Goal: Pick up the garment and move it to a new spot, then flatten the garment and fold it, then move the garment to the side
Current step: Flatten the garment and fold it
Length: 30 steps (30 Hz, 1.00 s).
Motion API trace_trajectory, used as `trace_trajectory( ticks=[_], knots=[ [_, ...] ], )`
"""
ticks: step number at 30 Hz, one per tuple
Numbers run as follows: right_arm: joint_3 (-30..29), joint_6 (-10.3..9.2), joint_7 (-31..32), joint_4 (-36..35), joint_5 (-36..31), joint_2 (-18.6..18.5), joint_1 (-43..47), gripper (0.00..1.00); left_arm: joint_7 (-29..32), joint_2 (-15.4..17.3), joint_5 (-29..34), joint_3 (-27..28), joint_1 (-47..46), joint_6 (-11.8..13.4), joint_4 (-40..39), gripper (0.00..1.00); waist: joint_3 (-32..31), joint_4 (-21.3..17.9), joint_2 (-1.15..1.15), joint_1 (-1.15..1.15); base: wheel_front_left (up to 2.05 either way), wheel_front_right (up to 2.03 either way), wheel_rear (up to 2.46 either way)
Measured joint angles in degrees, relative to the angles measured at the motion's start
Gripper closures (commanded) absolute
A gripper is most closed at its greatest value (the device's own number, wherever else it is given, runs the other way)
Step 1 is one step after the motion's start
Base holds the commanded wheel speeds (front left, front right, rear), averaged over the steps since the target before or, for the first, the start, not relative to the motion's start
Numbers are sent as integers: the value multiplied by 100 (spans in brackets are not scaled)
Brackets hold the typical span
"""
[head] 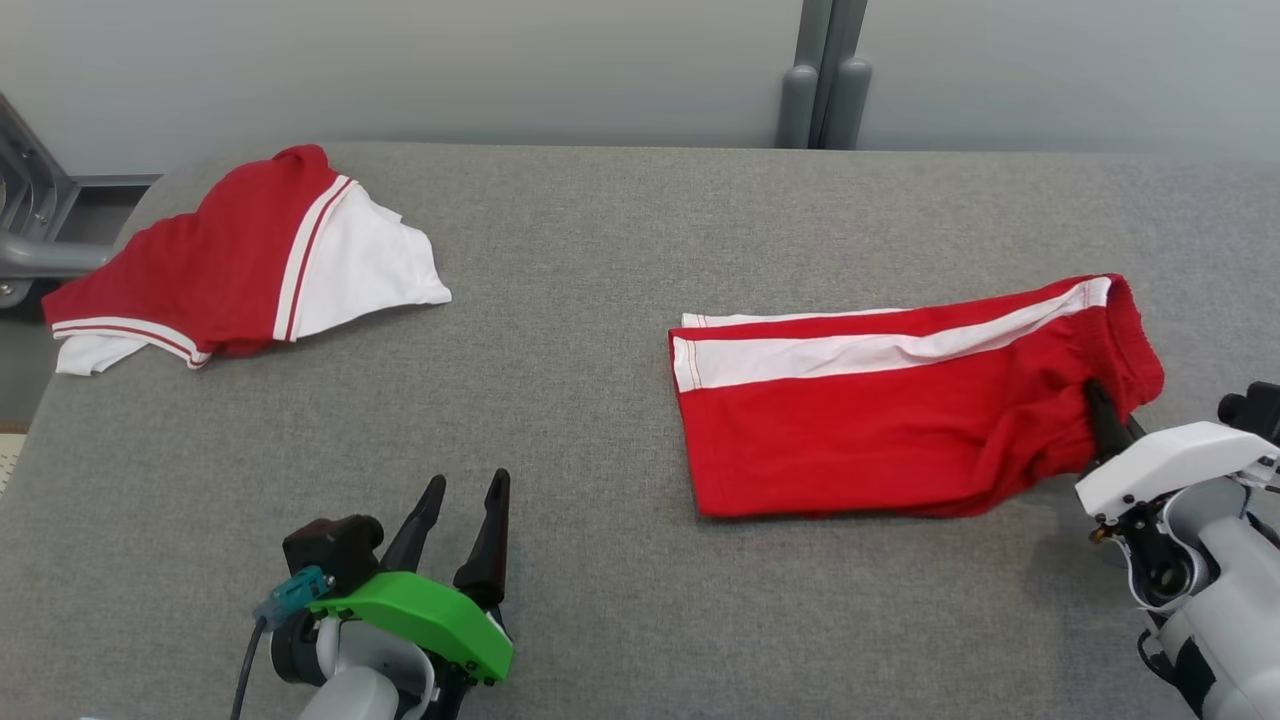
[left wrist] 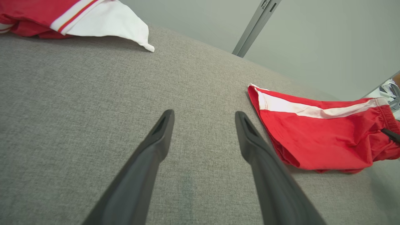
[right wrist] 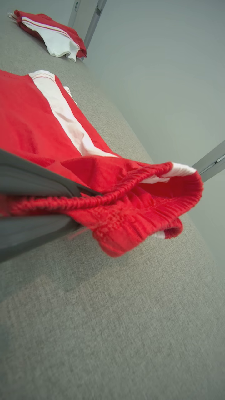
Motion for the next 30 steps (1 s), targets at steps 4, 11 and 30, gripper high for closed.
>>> trace_trajectory(
  ticks=[4,11,30],
  knots=[
    [191,49,79,-282,-15,115,-5,100,0,-10,0,-21,28,-8,-80,0,-74,17,0,0,0,0,0],
    [702,49,314,-699,-291,270,-60,100,0,-11,0,-43,106,-8,-127,0,-134,146,0,0,0,0,0],
    [1400,-231,1063,-472,-834,548,-387,98,0,-40,-1,-165,219,10,-279,0,-207,911,0,0,0,0,0]
  ],
)
